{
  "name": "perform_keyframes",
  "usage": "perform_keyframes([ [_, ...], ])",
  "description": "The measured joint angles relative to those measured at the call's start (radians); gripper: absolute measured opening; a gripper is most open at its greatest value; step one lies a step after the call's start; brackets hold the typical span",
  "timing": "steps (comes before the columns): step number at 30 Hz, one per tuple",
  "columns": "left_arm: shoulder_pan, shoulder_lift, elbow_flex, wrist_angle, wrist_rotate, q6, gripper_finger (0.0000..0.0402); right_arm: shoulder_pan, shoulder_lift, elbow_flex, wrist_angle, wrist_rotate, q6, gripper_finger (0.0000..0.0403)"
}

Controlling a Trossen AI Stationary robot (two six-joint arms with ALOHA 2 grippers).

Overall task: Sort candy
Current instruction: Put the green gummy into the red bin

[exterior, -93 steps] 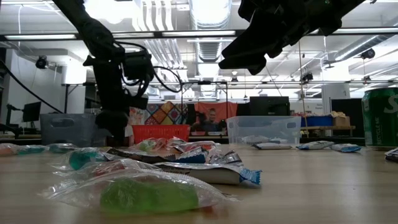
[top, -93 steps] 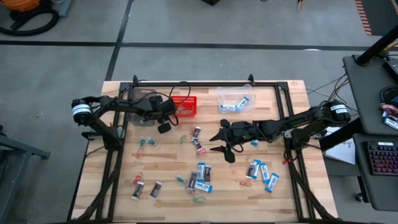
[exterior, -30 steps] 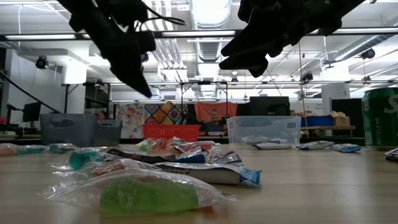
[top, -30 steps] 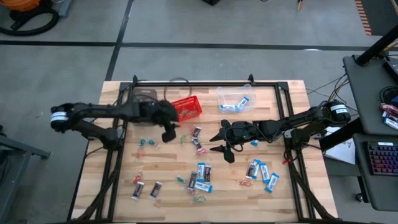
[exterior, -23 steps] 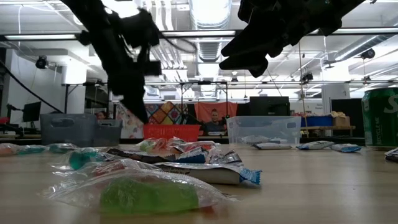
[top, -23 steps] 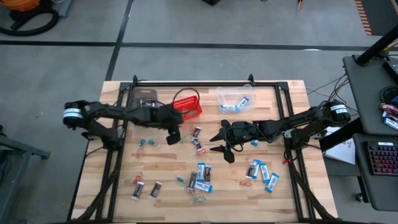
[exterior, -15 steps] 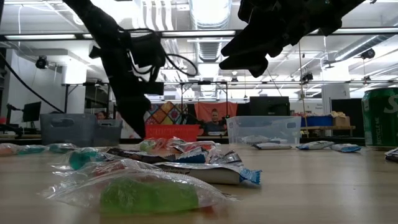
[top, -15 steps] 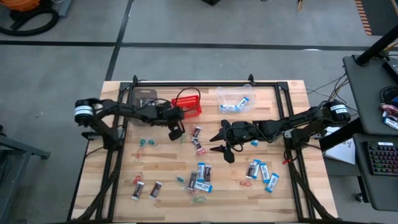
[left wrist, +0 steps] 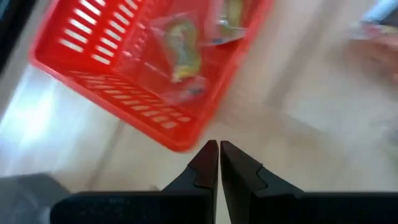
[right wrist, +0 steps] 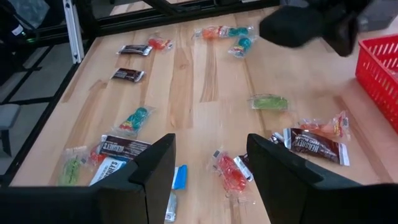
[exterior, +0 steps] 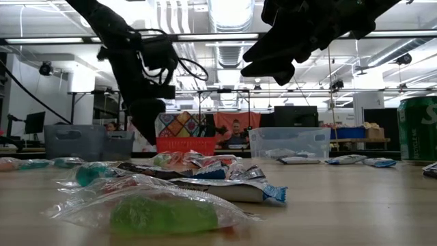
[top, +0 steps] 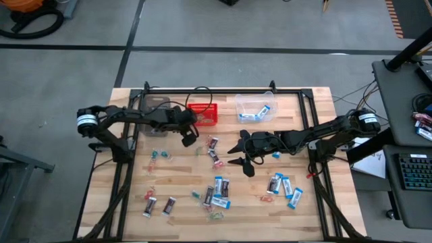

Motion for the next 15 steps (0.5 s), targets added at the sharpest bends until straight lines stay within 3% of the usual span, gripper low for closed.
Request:
perform_keyframes([
  [6,-0.068,-0.074,0.0,-0.024,0.036,-0.099,0.0,0.0,0.0,0.0,-0.033,-0.004,0.088,0.0192],
  [15,-0.315,-0.174,0.0,0.002,0.02,-0.133,0.0,0.0,0.0,0.01,-0.26,-0.024,0.312,0.0192],
])
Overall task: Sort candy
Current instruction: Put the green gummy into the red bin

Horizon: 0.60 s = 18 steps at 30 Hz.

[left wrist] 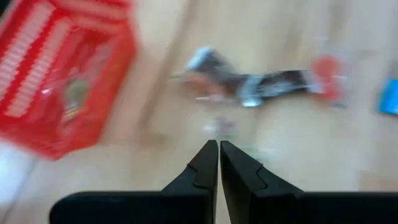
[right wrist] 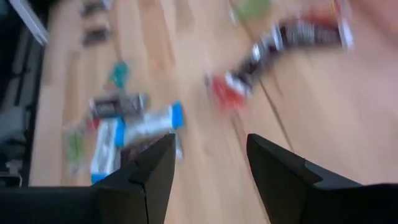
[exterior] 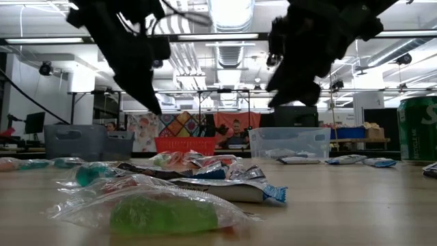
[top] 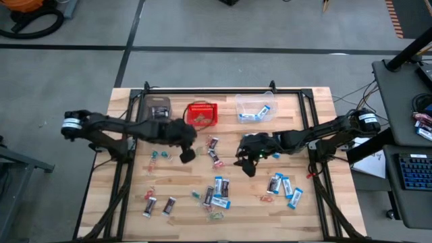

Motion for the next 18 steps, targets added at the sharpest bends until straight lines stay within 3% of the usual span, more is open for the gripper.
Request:
perform_keyframes([
  [8,-0.186,0.039,-0.001,0.047,0.0,-0.011,0.0,0.048,0.0,0.019,-0.175,-0.034,0.152,0.0192],
  [18,-0.214,0.091,-0.003,0.013,-0.017,-0.055,0.0,0.063,0.0,0.086,-0.655,-0.037,0.416,0.0192],
])
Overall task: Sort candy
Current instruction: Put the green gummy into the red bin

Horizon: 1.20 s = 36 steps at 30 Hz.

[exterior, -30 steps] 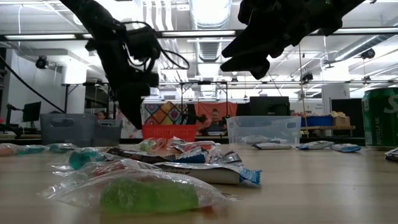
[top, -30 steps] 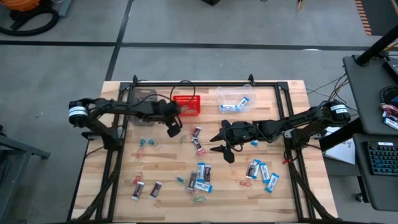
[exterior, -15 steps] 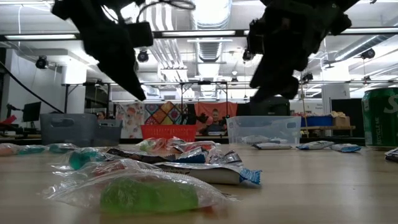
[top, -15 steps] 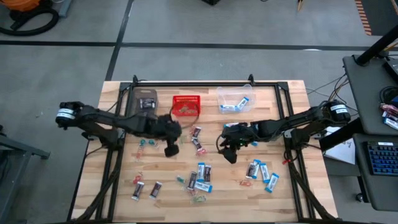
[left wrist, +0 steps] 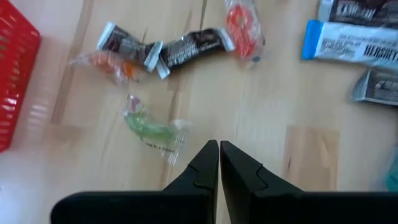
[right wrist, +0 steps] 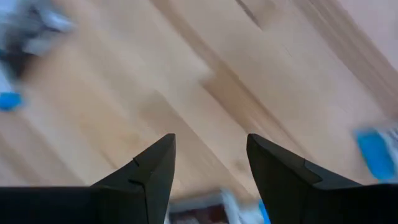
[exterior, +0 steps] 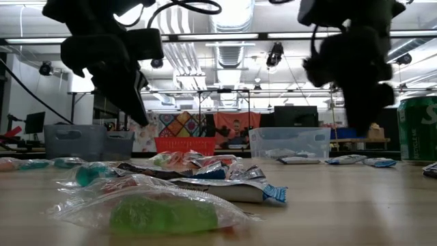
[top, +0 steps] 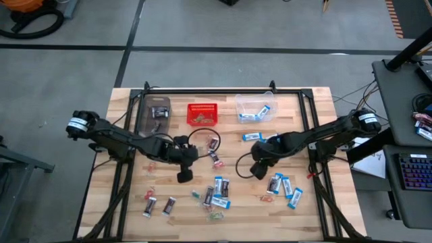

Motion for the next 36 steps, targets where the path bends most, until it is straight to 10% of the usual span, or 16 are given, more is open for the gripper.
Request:
perform_keyframes([
  [15,0.001,0.0,-0.001,-0.001,-0.002,-0.029,0.0007,0.003,0.0,0.022,-0.202,0.01,0.049,0.0192],
  [36,0.004,0.0,-0.164,0.312,-0.216,-0.142,0.0178,0.003,0.0,0.021,-0.193,0.036,0.016,0.0192],
])
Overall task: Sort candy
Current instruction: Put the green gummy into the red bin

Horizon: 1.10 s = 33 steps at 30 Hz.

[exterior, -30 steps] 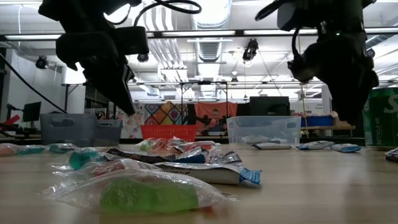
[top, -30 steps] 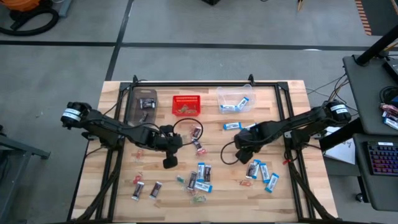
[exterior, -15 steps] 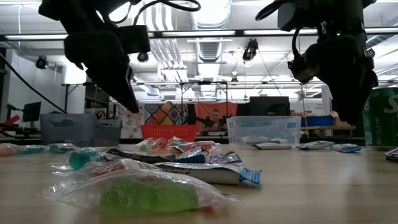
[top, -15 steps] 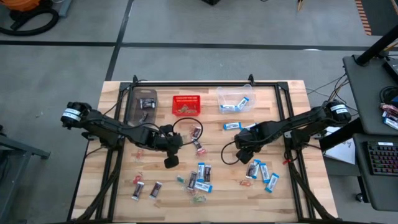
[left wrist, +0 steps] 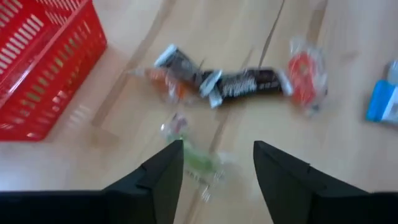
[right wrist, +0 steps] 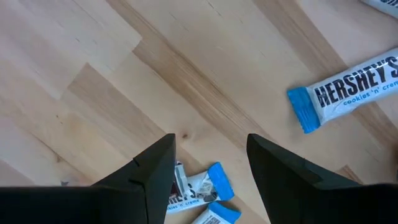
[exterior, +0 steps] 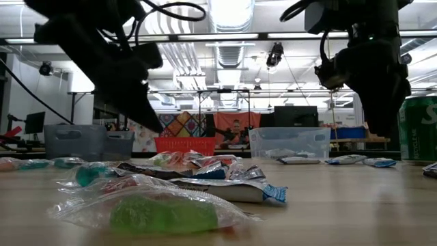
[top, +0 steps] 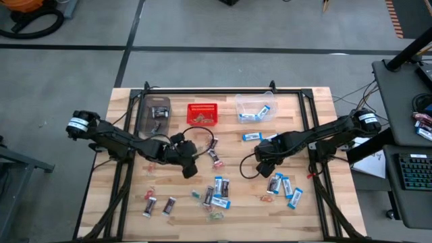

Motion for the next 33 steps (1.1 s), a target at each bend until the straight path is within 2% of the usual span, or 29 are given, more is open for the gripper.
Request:
perform_keyframes([
  [4,0.0,0.006,-0.059,0.161,-0.047,-0.006,0.0178,0.0,0.0,0.0,0.001,0.0,-0.002,0.0192],
  [8,0.001,0.046,-0.075,0.227,-0.075,-0.014,0.0176,0.0,0.0,0.0,0.001,0.001,-0.01,0.0192],
  [18,0.001,0.22,-0.055,0.24,-0.114,-0.084,0.0164,0.0,0.0,0.0,0.007,0.001,-0.015,0.0192],
  [23,0.001,0.256,-0.044,0.245,-0.12,-0.091,0.0158,0.0,0.0,0.0,0.015,0.001,-0.018,0.0192],
  [27,0.001,0.246,-0.044,0.227,-0.115,-0.092,0.0128,0.0,0.0,0.0,0.016,0.002,-0.018,0.0192],
  [33,0.002,0.238,-0.045,0.212,-0.098,-0.094,0.004,0.0,0.0,0.0,0.02,0.015,-0.019,0.0192],
])
